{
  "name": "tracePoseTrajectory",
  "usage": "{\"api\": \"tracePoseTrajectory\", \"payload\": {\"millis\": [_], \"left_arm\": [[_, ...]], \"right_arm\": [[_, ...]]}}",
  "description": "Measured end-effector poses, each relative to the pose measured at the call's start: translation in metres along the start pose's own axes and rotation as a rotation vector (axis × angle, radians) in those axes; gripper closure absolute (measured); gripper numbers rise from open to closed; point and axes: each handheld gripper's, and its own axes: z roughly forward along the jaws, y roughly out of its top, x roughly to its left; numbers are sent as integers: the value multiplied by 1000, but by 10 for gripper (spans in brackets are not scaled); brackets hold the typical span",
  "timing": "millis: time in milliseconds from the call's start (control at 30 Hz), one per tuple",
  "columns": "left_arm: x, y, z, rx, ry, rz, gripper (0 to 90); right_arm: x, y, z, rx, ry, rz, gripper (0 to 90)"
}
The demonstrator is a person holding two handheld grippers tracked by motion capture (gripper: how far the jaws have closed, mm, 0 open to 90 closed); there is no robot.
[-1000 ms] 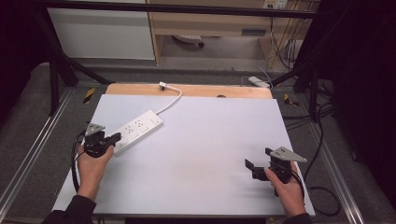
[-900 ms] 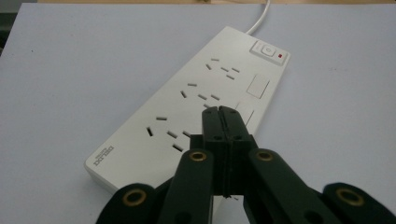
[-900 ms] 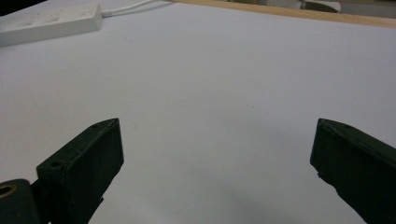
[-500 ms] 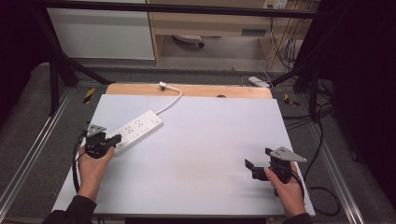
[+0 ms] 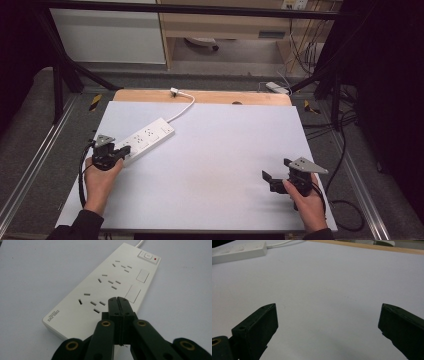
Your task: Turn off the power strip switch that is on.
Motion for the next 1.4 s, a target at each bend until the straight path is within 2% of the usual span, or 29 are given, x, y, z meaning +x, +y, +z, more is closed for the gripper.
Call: {"api": "tracePoseTrajectory", "payload": {"millis": [767,1400], "left_arm": [[0,-4,4,25,5,6,900],[-2,-5,5,25,9,11,900]], "right_arm": [[0,0,0,0,2,-1,30],[0,0,0,2,2,-3,30]]}}
